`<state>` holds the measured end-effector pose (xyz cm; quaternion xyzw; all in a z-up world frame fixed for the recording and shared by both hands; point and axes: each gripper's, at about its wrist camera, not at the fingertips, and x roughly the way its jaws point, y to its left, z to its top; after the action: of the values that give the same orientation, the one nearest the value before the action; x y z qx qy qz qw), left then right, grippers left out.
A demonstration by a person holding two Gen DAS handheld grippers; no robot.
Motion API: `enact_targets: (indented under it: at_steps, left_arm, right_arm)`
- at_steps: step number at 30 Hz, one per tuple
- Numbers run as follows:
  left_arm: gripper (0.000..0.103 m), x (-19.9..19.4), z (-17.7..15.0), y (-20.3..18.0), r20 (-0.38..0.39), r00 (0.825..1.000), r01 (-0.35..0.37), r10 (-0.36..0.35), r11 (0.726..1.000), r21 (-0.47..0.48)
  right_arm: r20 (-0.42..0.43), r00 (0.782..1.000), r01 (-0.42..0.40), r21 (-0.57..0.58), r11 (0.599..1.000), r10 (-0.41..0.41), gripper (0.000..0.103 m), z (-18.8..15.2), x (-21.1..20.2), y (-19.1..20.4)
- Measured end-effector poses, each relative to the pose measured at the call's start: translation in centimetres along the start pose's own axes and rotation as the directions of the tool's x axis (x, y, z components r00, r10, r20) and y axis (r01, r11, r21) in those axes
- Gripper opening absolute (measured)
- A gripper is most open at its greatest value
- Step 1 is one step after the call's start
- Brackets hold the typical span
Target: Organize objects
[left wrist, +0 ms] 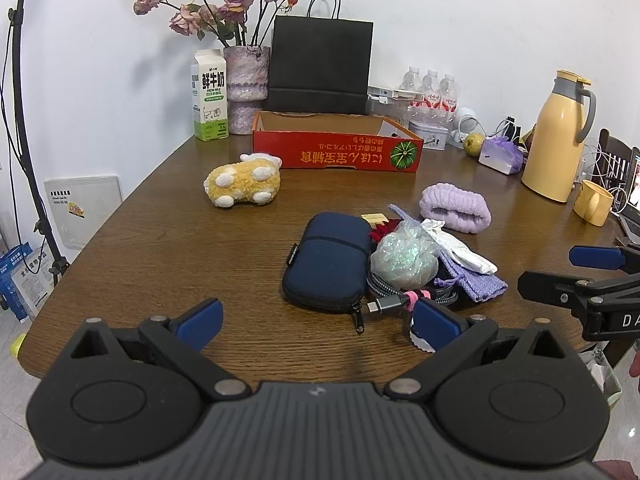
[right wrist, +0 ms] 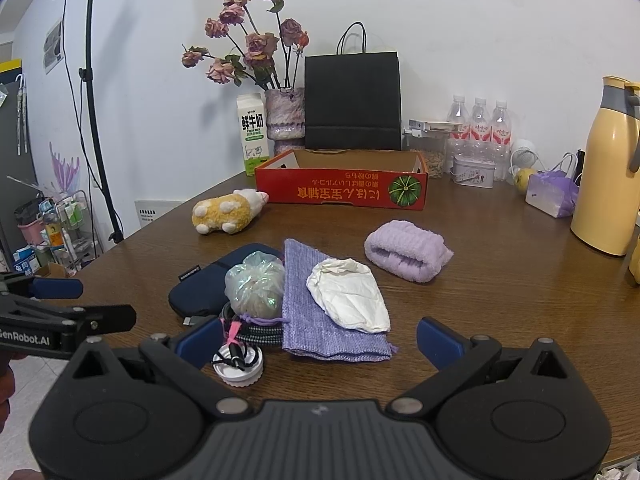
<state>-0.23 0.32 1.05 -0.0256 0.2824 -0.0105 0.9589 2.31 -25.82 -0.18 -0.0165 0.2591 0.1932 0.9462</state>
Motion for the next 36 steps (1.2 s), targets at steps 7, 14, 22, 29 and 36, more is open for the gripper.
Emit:
enact_targets:
  at_steps: [7, 14, 22, 29, 36]
  left_arm:
    - [0.103, -0.06, 0.13, 0.03, 0.0, 1.0, 0.0, 0.0, 1.0, 0.0]
    - [0.103, -0.13, 0.2, 0.06, 0.002, 1.0, 0.0, 0.0, 1.0, 0.001]
    - [0.103, -0.11, 0.11, 0.05, 0.002, 1.0, 0.001, -0.001, 1.0, 0.002]
    - [0.103, -0.11, 0.08, 0.04, 0.003, 1.0, 0.001, -0.001, 1.0, 0.002]
    - [0.103, -0.12, 0.09, 0.05, 0.003, 1.0, 0.002, -0.002, 1.0, 0.002]
  right_arm:
    - [0.001, 1.0, 0.0, -0.001, 1.0, 0.0, 0.103, 0.03, 0.03, 0.0]
    - [0.002, 1.0, 0.002, -0.002, 1.0, -0.002, 0.103, 0.02, 0.05, 0.07]
    - [0.003, 1.0, 0.002, -0.003, 1.0, -0.002, 0.103, -0.02, 0.05, 0.07]
    - [0.003, 1.0, 0.002, -0.003, 1.0, -0.002, 0.103, -0.04, 0.06, 0.1]
    - [0.004, 1.0, 0.002, -0.003, 1.0, -0.002, 0.103, -0.03, 0.06, 0.11]
